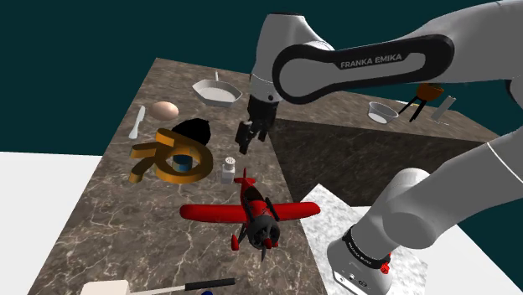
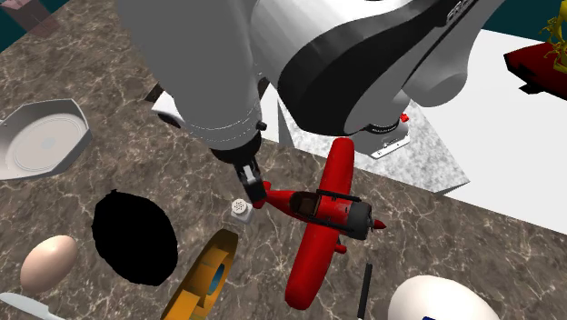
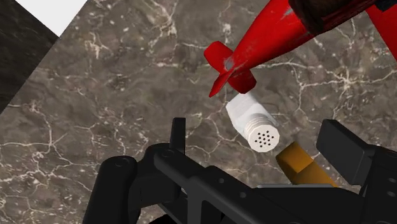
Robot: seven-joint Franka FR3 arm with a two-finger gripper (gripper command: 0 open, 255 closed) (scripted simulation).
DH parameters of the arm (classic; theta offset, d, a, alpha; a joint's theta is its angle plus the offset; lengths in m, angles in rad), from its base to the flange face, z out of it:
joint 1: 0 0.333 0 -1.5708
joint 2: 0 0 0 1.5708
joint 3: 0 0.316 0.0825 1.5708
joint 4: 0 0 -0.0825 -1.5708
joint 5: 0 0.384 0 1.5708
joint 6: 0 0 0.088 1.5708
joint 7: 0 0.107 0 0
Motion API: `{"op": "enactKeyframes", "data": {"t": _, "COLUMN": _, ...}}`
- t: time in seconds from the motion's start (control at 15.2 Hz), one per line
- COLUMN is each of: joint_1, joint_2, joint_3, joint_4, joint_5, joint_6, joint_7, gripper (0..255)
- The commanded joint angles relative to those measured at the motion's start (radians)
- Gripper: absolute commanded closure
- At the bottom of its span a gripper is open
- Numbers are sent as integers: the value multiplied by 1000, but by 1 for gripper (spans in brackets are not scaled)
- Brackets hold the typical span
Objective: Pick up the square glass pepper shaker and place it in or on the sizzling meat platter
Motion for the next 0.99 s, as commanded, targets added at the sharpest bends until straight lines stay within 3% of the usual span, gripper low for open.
{"op": "enactKeyframes", "data": {"t": 0.0, "joint_1": 1, "joint_2": 70, "joint_3": 25, "joint_4": 22, "joint_5": -17, "joint_6": 50, "joint_7": 31, "gripper": 0}}
{"op": "enactKeyframes", "data": {"t": 0.2, "joint_1": 6, "joint_2": 183, "joint_3": 62, "joint_4": 71, "joint_5": -56, "joint_6": 111, "joint_7": 90, "gripper": 0}}
{"op": "enactKeyframes", "data": {"t": 0.73, "joint_1": 6, "joint_2": 245, "joint_3": 69, "joint_4": 20, "joint_5": -77, "joint_6": 221, "joint_7": 109, "gripper": 0}}
{"op": "enactKeyframes", "data": {"t": 0.92, "joint_1": 6, "joint_2": 245, "joint_3": 69, "joint_4": 20, "joint_5": -77, "joint_6": 221, "joint_7": 109, "gripper": 0}}
